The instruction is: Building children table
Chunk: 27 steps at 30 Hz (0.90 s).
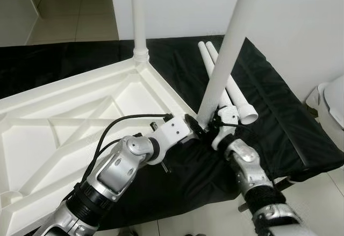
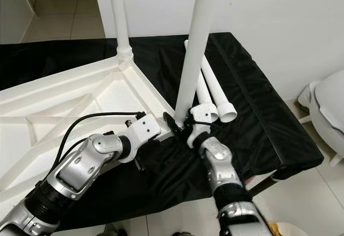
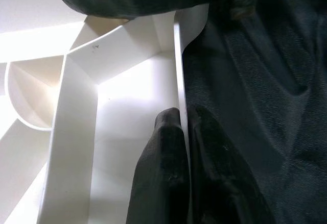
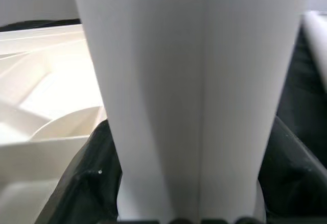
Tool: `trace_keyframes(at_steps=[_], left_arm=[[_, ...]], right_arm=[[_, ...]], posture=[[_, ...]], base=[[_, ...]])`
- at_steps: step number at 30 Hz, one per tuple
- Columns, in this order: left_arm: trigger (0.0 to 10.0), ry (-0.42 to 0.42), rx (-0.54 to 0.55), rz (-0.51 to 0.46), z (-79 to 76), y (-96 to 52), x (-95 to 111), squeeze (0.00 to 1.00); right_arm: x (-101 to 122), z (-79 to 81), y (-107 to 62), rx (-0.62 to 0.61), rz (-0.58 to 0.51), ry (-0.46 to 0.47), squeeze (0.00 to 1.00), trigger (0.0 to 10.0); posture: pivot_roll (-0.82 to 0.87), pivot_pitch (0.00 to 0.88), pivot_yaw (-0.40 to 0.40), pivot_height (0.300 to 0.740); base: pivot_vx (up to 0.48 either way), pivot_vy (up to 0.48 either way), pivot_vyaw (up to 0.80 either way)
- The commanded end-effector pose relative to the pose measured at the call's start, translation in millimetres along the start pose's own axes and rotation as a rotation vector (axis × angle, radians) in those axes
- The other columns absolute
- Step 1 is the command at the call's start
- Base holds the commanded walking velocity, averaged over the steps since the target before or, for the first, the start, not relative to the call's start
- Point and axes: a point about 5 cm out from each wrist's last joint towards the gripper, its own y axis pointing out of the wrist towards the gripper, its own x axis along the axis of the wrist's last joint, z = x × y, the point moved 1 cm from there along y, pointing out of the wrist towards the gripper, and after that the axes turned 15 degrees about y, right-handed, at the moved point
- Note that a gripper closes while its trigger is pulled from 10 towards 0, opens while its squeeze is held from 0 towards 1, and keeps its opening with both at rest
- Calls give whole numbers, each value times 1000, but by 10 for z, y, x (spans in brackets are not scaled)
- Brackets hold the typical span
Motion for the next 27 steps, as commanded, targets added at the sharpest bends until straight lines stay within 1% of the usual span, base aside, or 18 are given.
trace_keyframes(at_steps=[1,2,4,5,6,7,9,11,12,13,17,18,19,21,22,26,27], left_arm=[[10000,54,-3,-79,-6,-33,184,0],[10000,54,-5,-80,-9,-31,185,0],[10000,53,-5,-80,-11,-31,185,0],[10000,54,-6,-81,-11,-27,187,0],[10000,54,-6,-81,-11,-27,187,0],[10000,54,-7,-81,-12,-24,188,0],[10000,54,-7,-81,-12,-24,188,0],[10000,55,-10,-84,-14,-16,195,0],[10000,55,-10,-84,-14,-16,195,0],[10000,55,-12,-85,-15,-13,200,0],[10000,55,-13,-86,-14,-10,202,0],[10000,55,-13,-86,-11,-9,201,0],[10000,56,-12,-86,-10,-8,201,0],[10000,56,-12,-85,-10,-8,201,0],[10000,56,-11,-85,-8,-8,200,0],[10000,52,-4,-82,0,-10,195,0],[10000,52,-3,-82,2,-9,195,0]], right_arm=[[-80,-144,-63,-179,22,33,0,0],[-61,-117,-52,-209,3,41,0,0],[-51,-102,-46,-222,-7,47,0,0],[-37,-86,-45,-299,-22,26,0,0],[-37,-86,-45,-299,-22,26,0,0],[-25,-77,-50,-355,-34,8,0,0],[-25,-77,-50,-355,-34,8,0,0],[-22,14,-57,-432,-64,-8,0,0],[-22,14,-57,-432,-64,-8,0,0],[-26,48,-50,-433,-66,-2,0,0],[-33,60,-37,-419,-60,1,0,0],[-47,54,-33,-424,-44,-4,0,6078],[-58,60,-25,-415,-40,2,208,10000],[-64,64,-21,-410,-39,5,208,10000],[-65,75,-18,-408,-37,8,1000,10000],[-36,108,-3,-391,-48,27,1000,10000],[-25,123,23,-336,-43,30,1000,10000]], posture=[[-8,105,10,740],[-11,105,10,740],[-11,105,10,740],[-15,104,11,740],[-15,104,11,740],[-16,103,11,740],[-16,103,11,740],[-17,102,16,740],[-17,102,16,740],[-18,104,15,740],[-18,104,15,740],[-18,103,16,740],[-15,103,15,740],[-15,103,15,740],[-12,101,13,740],[-10,99,9,740],[-11,97,12,740]], base=[[0,0,0],[0,0,0],[0,0,0],[0,0,0],[0,0,0],[0,0,0],[0,0,0],[0,0,0],[0,0,0],[0,0,0],[0,0,0],[0,0,0],[0,0,0],[0,0,0],[0,0,0],[0,0,0],[0,0,0]])
